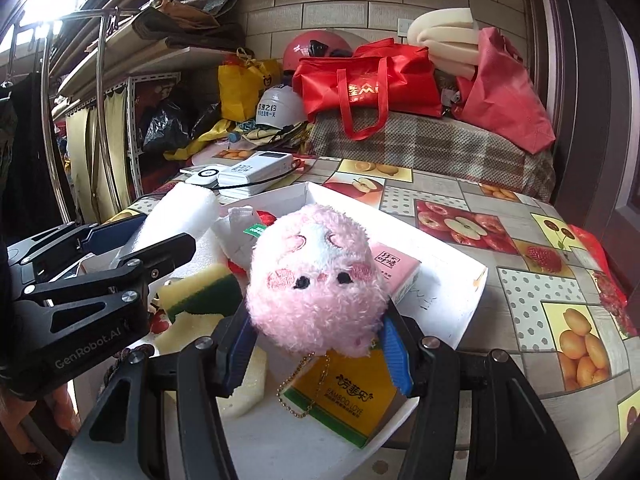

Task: Organize soft objects
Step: 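Carry pig plush and foam block into the white box and open both tools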

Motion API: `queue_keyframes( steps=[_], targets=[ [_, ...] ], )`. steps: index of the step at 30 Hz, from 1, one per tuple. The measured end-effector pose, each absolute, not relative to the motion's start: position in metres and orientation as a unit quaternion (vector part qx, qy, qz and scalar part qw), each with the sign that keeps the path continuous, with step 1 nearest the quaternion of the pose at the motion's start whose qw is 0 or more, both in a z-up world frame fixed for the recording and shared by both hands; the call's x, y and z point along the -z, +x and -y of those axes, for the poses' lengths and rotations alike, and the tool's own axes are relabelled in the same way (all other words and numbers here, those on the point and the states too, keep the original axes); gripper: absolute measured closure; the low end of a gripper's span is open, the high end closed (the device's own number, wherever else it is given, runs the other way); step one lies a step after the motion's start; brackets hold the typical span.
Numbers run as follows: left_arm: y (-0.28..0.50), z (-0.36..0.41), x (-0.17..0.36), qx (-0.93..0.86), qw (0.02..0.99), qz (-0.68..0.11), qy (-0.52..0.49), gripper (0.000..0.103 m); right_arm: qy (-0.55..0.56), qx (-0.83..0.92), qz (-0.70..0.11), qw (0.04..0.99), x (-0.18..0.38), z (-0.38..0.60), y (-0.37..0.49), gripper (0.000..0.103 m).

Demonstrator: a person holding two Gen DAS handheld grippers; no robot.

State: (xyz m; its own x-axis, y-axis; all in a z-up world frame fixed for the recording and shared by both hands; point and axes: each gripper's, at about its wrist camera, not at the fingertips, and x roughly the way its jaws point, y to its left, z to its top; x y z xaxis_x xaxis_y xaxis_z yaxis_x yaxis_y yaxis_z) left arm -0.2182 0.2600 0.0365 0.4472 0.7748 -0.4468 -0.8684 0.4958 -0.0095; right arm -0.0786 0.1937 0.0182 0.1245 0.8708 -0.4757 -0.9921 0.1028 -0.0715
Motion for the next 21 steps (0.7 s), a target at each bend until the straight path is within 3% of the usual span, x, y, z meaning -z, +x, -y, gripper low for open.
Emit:
queue_keyframes(
  steps=[21],
  targets=[
    [-0.2144, -0.2550, -0.0397, -0.503, 0.836, -0.197, -0.096, 0.052, -0.199, -0.639, -0.152, 0.727, -0.0193, -0.1945, -0.0828, 0.046]
  ],
)
